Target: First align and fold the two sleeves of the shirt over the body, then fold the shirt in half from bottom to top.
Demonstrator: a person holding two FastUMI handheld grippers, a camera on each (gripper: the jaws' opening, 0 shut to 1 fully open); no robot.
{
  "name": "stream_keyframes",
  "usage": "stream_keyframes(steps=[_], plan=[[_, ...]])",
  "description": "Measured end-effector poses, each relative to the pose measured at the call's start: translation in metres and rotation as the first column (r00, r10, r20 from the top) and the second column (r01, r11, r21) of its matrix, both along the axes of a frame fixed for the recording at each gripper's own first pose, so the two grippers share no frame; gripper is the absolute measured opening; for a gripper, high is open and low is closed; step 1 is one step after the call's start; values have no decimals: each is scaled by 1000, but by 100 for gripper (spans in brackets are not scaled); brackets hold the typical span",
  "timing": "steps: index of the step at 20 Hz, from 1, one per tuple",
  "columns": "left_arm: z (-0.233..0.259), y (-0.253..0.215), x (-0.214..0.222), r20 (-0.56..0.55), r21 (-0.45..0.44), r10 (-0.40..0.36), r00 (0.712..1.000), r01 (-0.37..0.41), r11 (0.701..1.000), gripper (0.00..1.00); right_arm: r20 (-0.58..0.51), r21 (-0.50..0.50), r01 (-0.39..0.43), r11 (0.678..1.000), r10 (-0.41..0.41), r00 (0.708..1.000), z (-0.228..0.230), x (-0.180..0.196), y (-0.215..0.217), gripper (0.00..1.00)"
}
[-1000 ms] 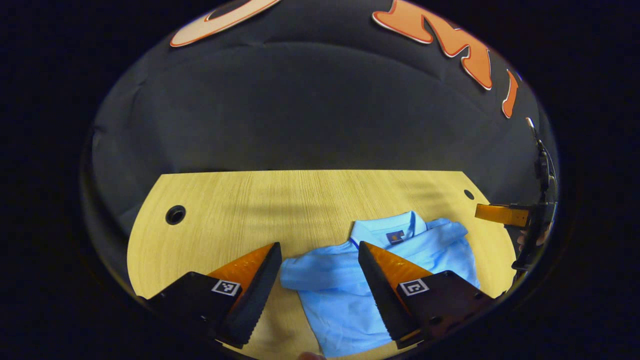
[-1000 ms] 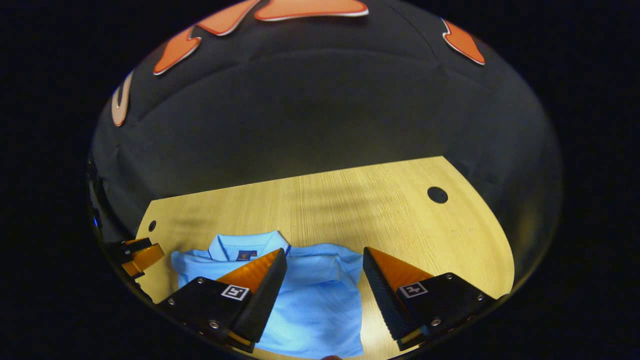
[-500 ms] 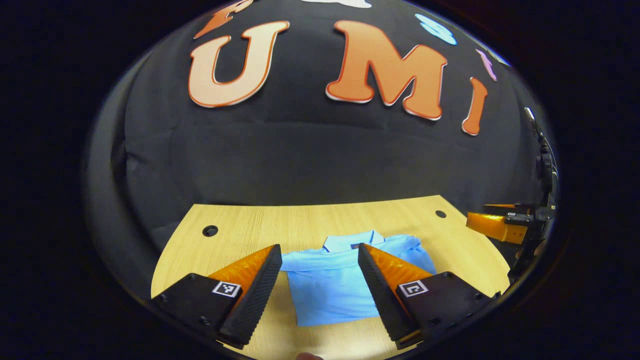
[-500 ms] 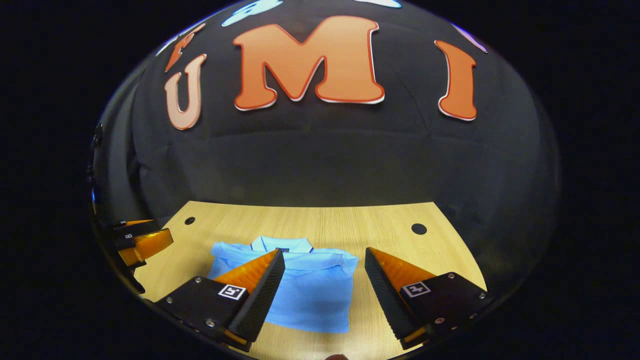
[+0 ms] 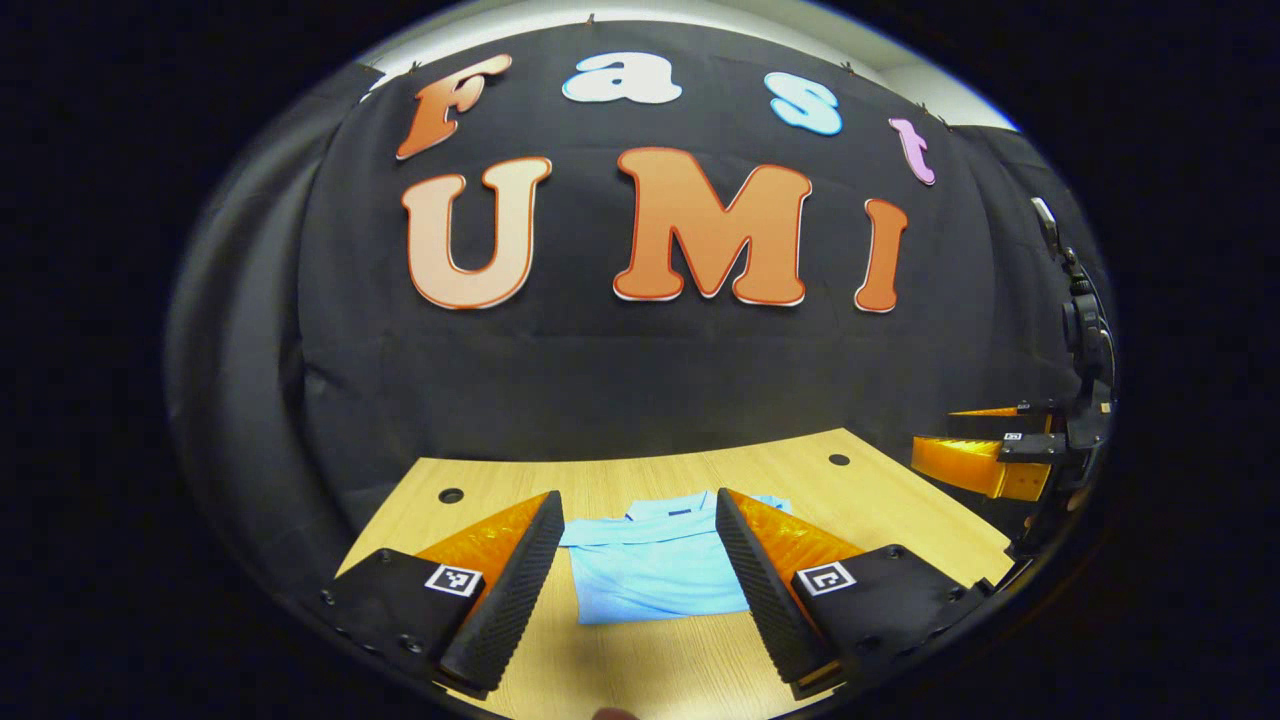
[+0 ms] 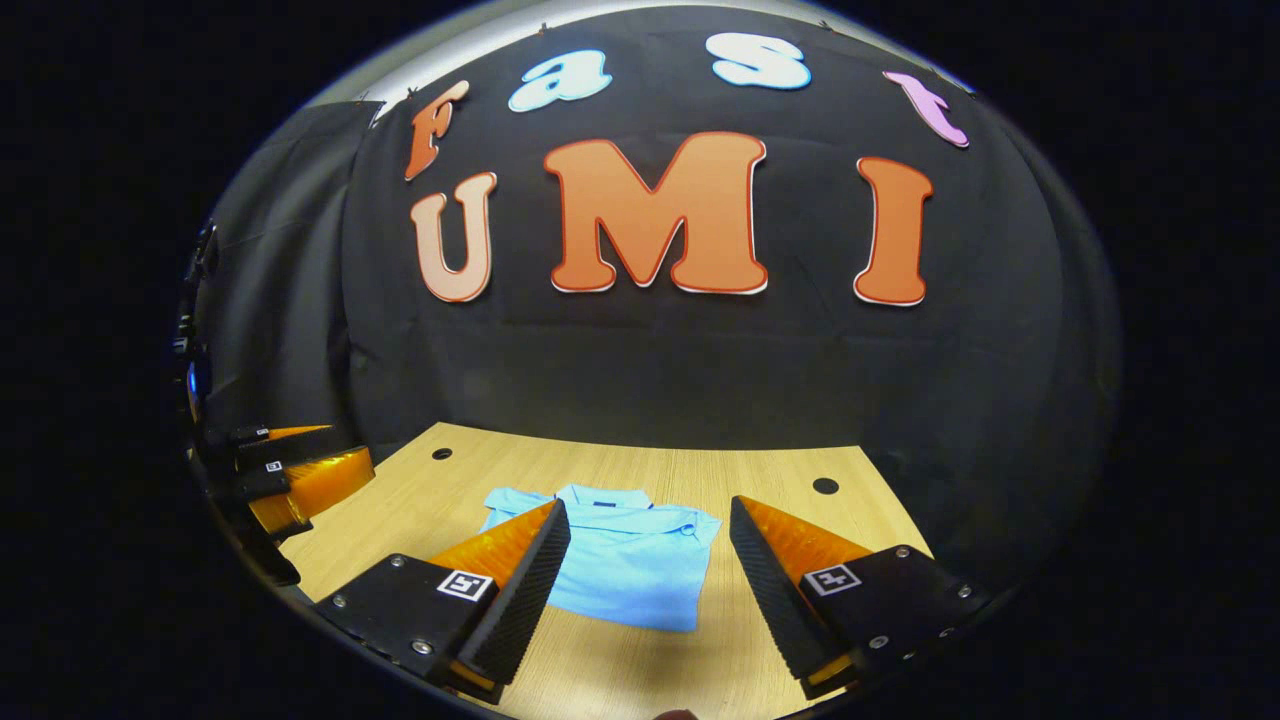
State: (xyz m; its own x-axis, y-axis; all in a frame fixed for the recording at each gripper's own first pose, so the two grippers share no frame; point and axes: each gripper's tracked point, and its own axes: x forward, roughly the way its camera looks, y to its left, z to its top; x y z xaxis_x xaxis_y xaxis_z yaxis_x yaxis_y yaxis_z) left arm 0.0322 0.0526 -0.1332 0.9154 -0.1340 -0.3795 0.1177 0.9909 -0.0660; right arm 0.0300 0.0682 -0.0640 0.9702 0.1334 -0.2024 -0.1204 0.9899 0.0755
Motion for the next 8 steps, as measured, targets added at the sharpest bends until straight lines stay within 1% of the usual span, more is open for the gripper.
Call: stream_keyframes(steps=[3, 8], plan=[[23, -8, -30, 39, 5, 16, 999, -16, 1000, 98, 41, -14, -13, 1000, 14, 999, 9, -33, -4, 97], [36, -25, -89, 76, 31, 35, 996, -38, 999, 99, 52, 20, -13, 1000, 12, 999, 10, -78, -18, 97]])
